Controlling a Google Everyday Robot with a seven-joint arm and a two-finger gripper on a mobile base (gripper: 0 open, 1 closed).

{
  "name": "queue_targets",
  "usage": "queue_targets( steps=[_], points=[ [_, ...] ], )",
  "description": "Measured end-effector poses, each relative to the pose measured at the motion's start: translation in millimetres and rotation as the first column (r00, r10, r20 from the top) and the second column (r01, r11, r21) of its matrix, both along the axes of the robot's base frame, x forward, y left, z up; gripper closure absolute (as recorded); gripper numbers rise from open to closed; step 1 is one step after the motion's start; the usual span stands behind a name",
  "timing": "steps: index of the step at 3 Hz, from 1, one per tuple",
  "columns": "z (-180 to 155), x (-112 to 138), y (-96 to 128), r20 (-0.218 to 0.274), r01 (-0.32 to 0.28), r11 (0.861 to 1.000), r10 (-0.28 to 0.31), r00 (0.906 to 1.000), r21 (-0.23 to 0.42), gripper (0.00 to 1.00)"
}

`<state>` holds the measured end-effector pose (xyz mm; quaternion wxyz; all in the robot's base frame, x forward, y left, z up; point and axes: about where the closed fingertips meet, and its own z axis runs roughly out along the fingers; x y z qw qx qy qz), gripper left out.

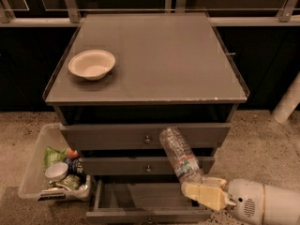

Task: Place water bottle into bottom drawer

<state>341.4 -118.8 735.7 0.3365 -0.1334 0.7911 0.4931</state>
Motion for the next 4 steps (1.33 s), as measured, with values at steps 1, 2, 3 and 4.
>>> queue_targets(
  steps=[1, 2, 3, 4],
  points=[
    [-60, 2, -16, -0.1, 0.105, 0.994, -0.105, 0.9894, -0.007, 1.0],
    [-60, 2, -16, -0.1, 0.105, 0.994, -0.105, 0.9894, -0.007, 1.0],
    [-78, 6, -27, -0.11, 0.161, 0.986, -0.165, 0.9802, -0.044, 1.0],
    [-127, 15, -34, -0.185, 0.189, 0.977, -0.205, 0.9612, -0.098, 1.0]
  ],
)
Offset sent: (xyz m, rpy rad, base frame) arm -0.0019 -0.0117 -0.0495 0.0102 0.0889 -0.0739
